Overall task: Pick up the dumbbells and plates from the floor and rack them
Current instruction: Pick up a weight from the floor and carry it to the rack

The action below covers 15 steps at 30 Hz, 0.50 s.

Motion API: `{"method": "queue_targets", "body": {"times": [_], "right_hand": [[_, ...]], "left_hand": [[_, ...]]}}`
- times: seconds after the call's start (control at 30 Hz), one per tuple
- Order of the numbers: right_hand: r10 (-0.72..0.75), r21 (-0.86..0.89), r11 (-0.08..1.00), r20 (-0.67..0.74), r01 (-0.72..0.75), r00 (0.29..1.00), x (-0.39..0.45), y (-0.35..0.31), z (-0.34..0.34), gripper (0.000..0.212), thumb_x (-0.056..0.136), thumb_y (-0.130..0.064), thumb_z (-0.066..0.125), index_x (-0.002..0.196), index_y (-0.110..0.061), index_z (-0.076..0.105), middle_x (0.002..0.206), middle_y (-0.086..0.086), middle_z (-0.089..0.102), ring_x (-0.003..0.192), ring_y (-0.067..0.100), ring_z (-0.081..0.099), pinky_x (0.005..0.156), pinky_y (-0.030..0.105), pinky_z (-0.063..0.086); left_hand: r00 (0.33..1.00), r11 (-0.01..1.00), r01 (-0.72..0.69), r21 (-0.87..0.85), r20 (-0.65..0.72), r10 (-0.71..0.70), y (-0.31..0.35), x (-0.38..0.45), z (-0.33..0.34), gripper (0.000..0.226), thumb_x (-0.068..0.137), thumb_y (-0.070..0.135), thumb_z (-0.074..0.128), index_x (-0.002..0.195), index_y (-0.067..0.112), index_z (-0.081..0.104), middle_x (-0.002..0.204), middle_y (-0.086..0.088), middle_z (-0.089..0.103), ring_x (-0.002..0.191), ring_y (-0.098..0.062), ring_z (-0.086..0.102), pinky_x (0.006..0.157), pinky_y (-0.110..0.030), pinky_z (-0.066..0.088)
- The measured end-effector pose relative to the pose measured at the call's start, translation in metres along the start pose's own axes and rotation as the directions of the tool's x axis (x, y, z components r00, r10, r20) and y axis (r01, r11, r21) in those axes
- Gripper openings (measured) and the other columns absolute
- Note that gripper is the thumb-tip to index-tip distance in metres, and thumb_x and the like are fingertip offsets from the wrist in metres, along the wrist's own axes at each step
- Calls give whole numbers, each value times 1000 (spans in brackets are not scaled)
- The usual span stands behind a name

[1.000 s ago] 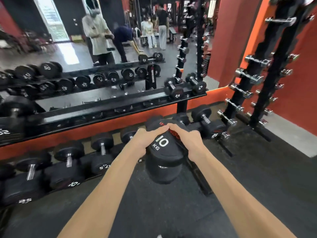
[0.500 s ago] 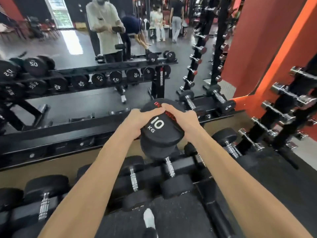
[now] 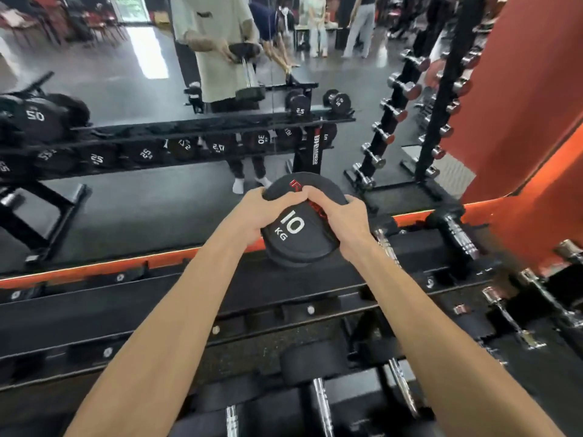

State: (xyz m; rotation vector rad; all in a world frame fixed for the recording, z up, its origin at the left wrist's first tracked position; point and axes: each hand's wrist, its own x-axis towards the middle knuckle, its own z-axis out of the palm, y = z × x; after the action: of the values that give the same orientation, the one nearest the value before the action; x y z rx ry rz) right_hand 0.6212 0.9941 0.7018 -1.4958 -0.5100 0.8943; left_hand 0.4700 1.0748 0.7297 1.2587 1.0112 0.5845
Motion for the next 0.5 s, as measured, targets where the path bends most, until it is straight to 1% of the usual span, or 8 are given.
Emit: {"method": "queue_targets", "body": {"times": [0.1,0.17,0.2,0.27,0.3,0.4,0.43,0.5], "right_hand": [[23,-16,1000,28,-23,999,44,3,7,79,44,-57,100,103,-10,77,92,6,84,83,26,82,72,46,68],[24,-21,1000,37,-23,999,69,6,10,77,45,-58,99,102,-12,77,92,4,83,83,25,82,75,50,68],[20,-26,999,48,-19,999,81,7,12,76,45,-60,98,101,-13,76,92,4,83,84,25,81,76,50,68],[17,-47,999,58,-14,998,100,14,15,76,45,-63,97,100,-16,75,94,2,83,87,24,81,78,49,68],[14,-56,998,63,-10,998,105,19,15,75,45,-64,97,100,-17,74,94,1,83,87,23,81,77,47,68],[0,-56,998,72,4,997,114,38,12,72,47,-64,96,99,-19,73,91,-3,83,84,18,81,71,39,67],[-6,-54,999,73,10,997,116,42,9,71,48,-64,96,99,-19,73,90,-4,83,83,16,81,69,37,67],[-9,-48,999,86,13,996,123,42,5,68,51,-62,96,98,-19,73,90,-4,83,82,15,81,66,33,66]], "left_hand": [[997,1000,23,14,-73,-22,0,38,0,38,79,35,86,105,12,71,78,-1,82,67,-16,79,51,-25,58],[991,999,47,2,-126,-47,2,61,3,38,82,39,80,107,12,69,76,0,81,65,-16,78,50,-24,58],[988,999,46,-14,-149,-48,2,71,5,45,79,45,78,108,12,69,80,-1,82,70,-18,79,55,-27,60],[977,998,55,0,-205,-54,-1,87,8,64,68,62,74,110,14,69,92,-3,81,82,-22,79,71,-35,63],[971,998,59,18,-232,-53,-5,93,9,68,64,67,74,108,15,69,94,-2,80,83,-21,78,73,-35,63],[965,997,54,52,-258,-39,-26,105,10,67,58,69,79,101,18,67,83,4,80,70,-12,78,55,-26,58],[967,997,51,64,-253,-34,-30,107,11,68,57,69,81,100,19,66,81,5,80,68,-10,77,51,-23,57],[972,994,42,102,-234,-17,-33,114,11,71,53,70,83,99,19,63,79,6,79,69,-9,77,52,-22,57]]}}
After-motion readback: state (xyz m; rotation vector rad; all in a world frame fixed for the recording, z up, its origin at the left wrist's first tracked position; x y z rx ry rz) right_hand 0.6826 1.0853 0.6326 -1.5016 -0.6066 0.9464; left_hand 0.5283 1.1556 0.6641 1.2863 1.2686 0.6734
